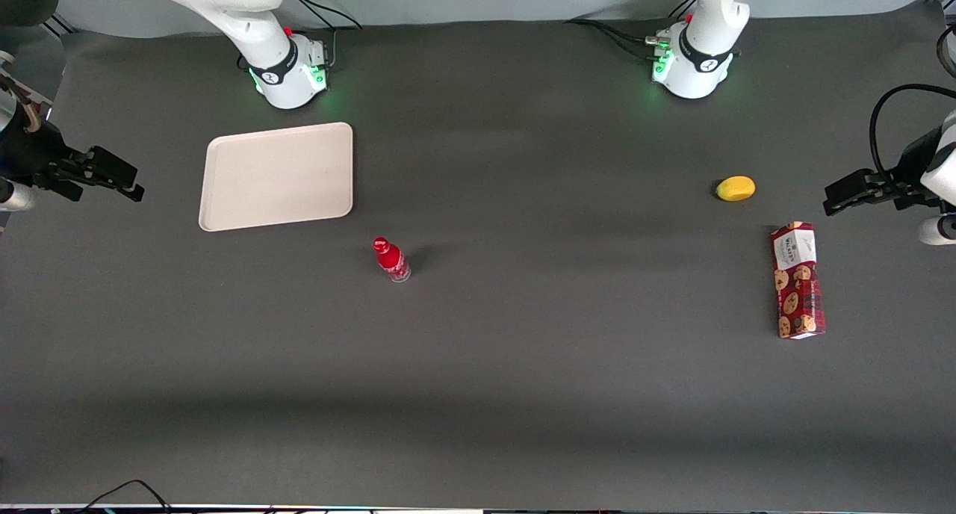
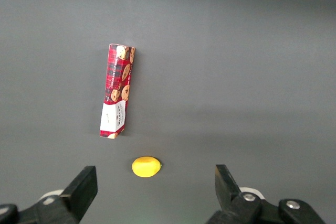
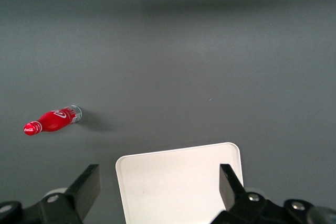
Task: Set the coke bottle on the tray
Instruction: 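Move the open right gripper over the red Coca-Cola bottle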
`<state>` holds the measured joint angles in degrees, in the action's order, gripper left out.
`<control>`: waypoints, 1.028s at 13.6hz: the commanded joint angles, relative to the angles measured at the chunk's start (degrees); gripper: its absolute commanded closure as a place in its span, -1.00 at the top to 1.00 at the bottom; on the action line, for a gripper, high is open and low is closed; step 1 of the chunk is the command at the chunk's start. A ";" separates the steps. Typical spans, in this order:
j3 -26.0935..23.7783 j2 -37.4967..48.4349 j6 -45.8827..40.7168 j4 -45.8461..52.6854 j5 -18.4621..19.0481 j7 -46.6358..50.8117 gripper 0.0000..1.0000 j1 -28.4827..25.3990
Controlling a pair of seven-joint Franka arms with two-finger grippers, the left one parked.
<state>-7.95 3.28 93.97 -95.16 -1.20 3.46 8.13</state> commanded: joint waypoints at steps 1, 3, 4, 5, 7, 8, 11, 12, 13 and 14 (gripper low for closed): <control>-0.48 -0.99 -0.10 1.73 1.02 -0.04 1.00 -0.49; -0.83 -1.86 -0.01 2.86 1.54 -0.56 1.00 -0.84; -1.53 -2.92 -0.10 3.48 3.12 0.39 1.00 -2.84; -3.02 -4.32 -0.01 4.01 3.31 4.75 1.00 -3.56; -10.29 -9.40 2.08 6.64 3.31 13.90 1.00 -3.39; -12.07 -11.00 4.45 6.83 3.13 17.16 1.00 -3.47; -17.35 -17.84 10.43 7.18 5.49 26.39 1.00 -4.44; -19.01 -20.13 11.93 7.18 7.33 28.68 1.00 -5.05; -21.38 -22.41 14.20 7.09 9.35 31.14 1.00 -5.14; -23.66 -25.05 15.88 7.01 11.02 34.30 1.00 -5.23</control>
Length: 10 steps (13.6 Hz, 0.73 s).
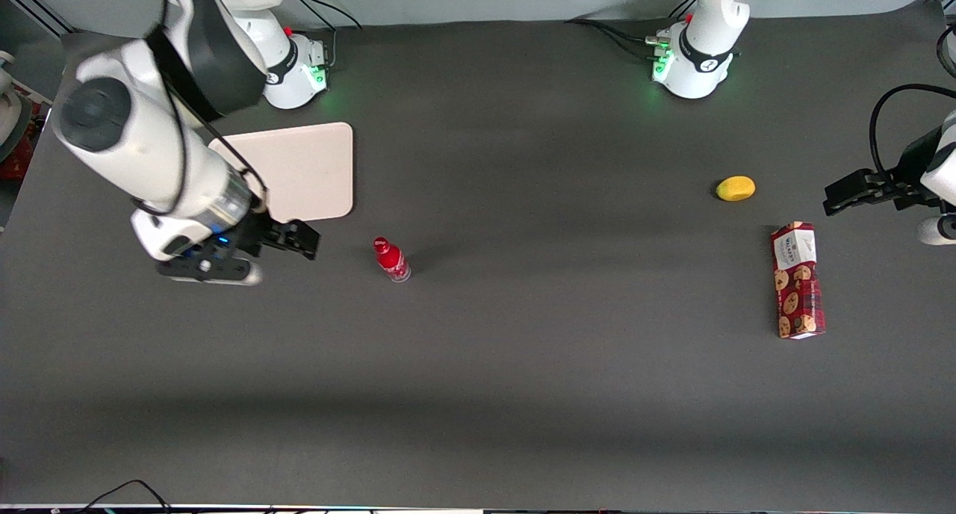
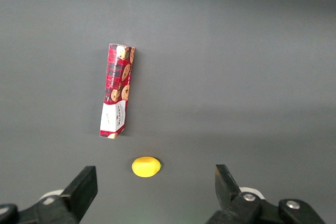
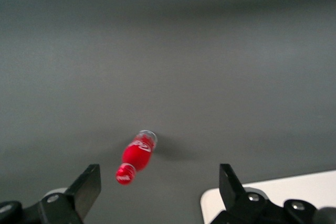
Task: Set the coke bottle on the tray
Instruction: 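Move the open right gripper over the red Coca-Cola bottle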
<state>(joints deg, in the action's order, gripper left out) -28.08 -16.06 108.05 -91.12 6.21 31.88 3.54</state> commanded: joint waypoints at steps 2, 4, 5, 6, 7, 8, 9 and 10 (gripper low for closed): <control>-7.23 -10.20 2.69 2.10 11.24 12.65 1.00 -1.42; -9.18 -11.53 7.05 -3.42 15.05 16.89 1.00 -1.08; -9.44 -11.19 10.56 -7.02 15.06 17.25 1.00 -0.55; -9.36 -11.53 13.12 -8.97 15.15 18.65 1.00 -0.81; -9.36 -11.97 14.45 -10.12 15.41 19.97 1.00 -0.81; -9.36 -12.06 15.34 -11.61 15.85 20.15 1.00 -0.90; -9.45 -11.71 16.48 -13.36 15.94 20.33 1.00 -0.47; -9.45 -10.93 17.53 -15.38 15.94 20.50 1.00 -0.46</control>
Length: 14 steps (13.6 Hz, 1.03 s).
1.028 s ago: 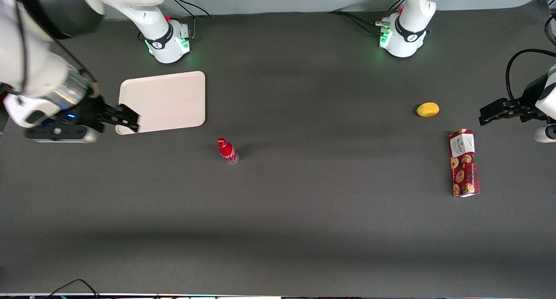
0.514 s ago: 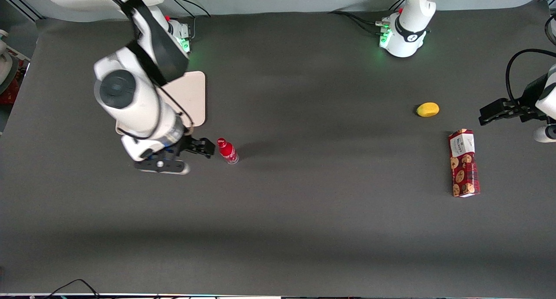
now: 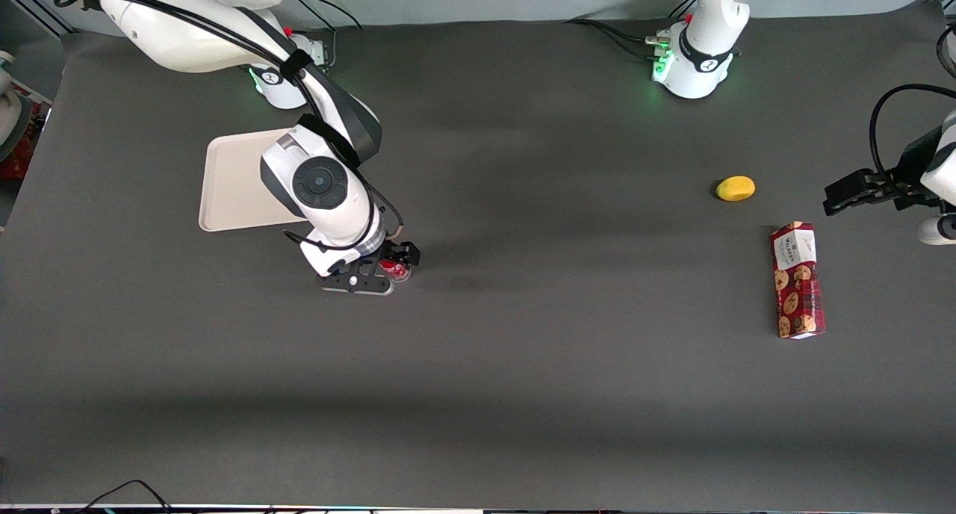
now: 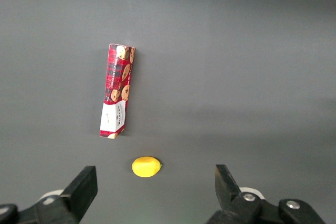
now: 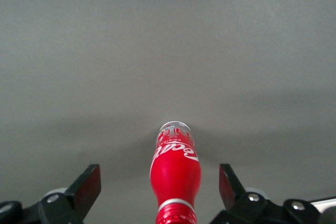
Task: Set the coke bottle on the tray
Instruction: 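Lower the right gripper around the bottle and close on it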
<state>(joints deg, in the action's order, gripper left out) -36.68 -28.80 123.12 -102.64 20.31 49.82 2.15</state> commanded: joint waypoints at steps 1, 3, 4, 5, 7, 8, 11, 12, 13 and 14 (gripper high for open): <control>-0.85 2.51 2.65 -5.01 1.84 2.57 1.00 1.18; -0.85 3.92 2.56 -6.77 1.75 2.57 1.00 1.62; -0.94 4.28 2.56 -7.22 1.75 2.57 1.00 1.63; -0.94 4.80 2.56 -7.40 1.75 2.57 1.00 1.63; -1.20 4.89 2.56 -7.40 1.57 2.65 1.00 1.71; -1.20 4.81 2.74 -7.22 1.57 2.65 0.82 1.71; -1.20 4.37 3.79 -7.22 1.31 2.74 0.38 1.63; -1.20 4.37 4.49 -7.22 0.88 3.53 0.37 1.71; -1.20 4.37 4.67 -7.22 0.87 3.88 0.27 1.54; -1.20 4.37 4.67 -7.05 0.87 3.89 0.07 1.54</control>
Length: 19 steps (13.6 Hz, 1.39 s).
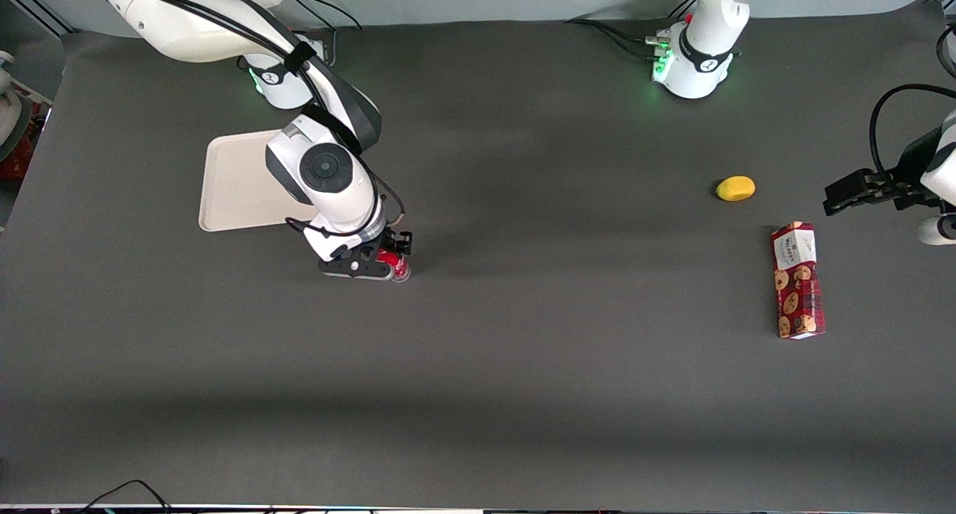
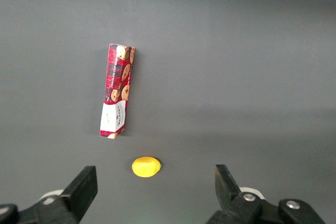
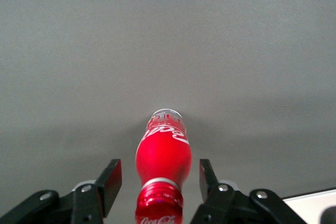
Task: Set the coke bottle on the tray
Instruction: 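Lower the right gripper around the bottle and close on it, then lift the bottle and carry it over the white tray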
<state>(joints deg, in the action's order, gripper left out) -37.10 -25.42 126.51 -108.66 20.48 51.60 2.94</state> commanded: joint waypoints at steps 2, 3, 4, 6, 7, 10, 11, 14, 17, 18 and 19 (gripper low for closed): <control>-0.78 0.81 1.29 -0.85 0.70 2.01 -0.27 0.84; -0.78 0.81 1.29 -0.85 0.70 2.01 -0.48 0.93; -0.78 0.72 1.29 -0.85 0.70 2.01 -0.69 0.93; -0.78 0.81 0.76 -0.07 0.70 2.01 -1.00 0.93; -0.78 1.33 0.41 0.20 0.70 1.66 -1.00 0.84; -2.27 3.18 -12.64 5.71 -1.30 -0.09 -1.00 1.01; -2.45 4.75 -15.99 6.96 -3.75 -2.88 -1.00 1.71; -0.53 13.35 -21.36 6.88 -11.14 -16.48 -1.00 4.79; 8.07 23.80 -27.96 4.96 -19.84 -31.08 -1.00 4.71; 10.10 27.32 -28.50 2.60 -20.12 -34.17 -1.00 4.71; 12.03 31.44 -28.51 -0.64 -20.39 -37.42 -1.00 4.53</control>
<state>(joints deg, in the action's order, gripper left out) -28.47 -3.23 98.11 -102.03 2.60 20.73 7.84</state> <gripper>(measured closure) 0.656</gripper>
